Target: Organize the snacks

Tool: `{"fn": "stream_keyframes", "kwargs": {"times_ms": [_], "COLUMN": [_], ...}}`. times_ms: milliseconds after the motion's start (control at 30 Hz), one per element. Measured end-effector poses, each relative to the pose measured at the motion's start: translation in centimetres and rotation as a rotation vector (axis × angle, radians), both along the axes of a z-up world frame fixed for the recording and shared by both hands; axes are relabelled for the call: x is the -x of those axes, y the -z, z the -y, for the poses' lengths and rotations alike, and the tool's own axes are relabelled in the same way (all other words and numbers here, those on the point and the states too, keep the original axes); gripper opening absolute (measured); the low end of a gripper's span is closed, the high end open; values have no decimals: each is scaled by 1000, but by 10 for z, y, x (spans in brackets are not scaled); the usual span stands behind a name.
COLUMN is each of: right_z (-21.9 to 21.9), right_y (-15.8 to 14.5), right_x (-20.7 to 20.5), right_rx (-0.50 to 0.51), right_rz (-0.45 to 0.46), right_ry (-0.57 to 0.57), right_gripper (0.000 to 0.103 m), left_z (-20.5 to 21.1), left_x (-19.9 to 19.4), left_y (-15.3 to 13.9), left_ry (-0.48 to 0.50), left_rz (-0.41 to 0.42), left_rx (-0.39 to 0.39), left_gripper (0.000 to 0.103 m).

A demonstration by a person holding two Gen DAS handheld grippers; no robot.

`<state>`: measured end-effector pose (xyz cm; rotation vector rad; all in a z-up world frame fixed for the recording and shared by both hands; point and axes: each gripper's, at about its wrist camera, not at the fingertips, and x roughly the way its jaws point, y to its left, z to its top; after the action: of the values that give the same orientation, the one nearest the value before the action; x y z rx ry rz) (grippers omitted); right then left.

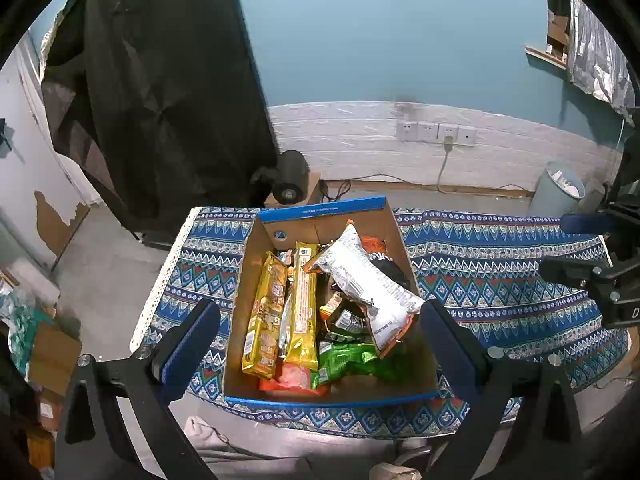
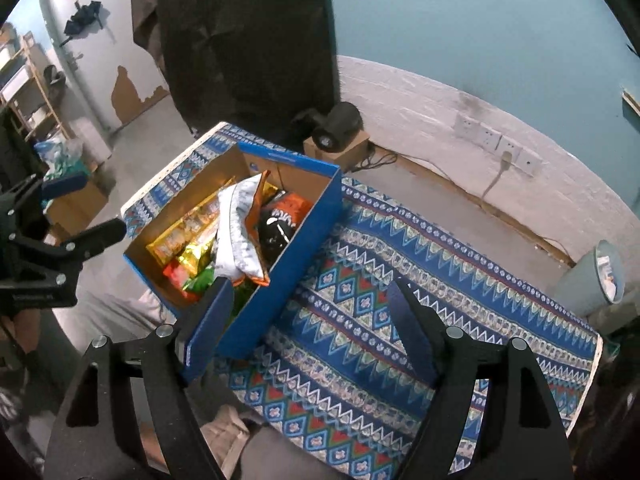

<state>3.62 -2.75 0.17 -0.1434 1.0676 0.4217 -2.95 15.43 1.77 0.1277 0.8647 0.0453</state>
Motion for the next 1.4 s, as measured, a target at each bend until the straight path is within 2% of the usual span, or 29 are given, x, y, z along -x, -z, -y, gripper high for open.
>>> {"fn": "stream_keyframes", "kwargs": {"times_ms": [400, 1033, 1400], "right_z": [0, -1, -3], "right_y": [5, 10, 11], "right_x": [3, -2, -3], "right_rx": [11, 10, 16], "right_rz": [-14, -30, -28], "right_ry": [-15, -10, -12], "right_gripper": [79, 79, 79], "left_z": [9, -1, -1], "left_x": [1, -2, -1], "left_y": [5, 12, 13], "left_ry": [32, 11, 8], "left_rz": [-24, -73, -75], "left_rx": [-22, 6, -21], "left_gripper": [101, 101, 101]}}
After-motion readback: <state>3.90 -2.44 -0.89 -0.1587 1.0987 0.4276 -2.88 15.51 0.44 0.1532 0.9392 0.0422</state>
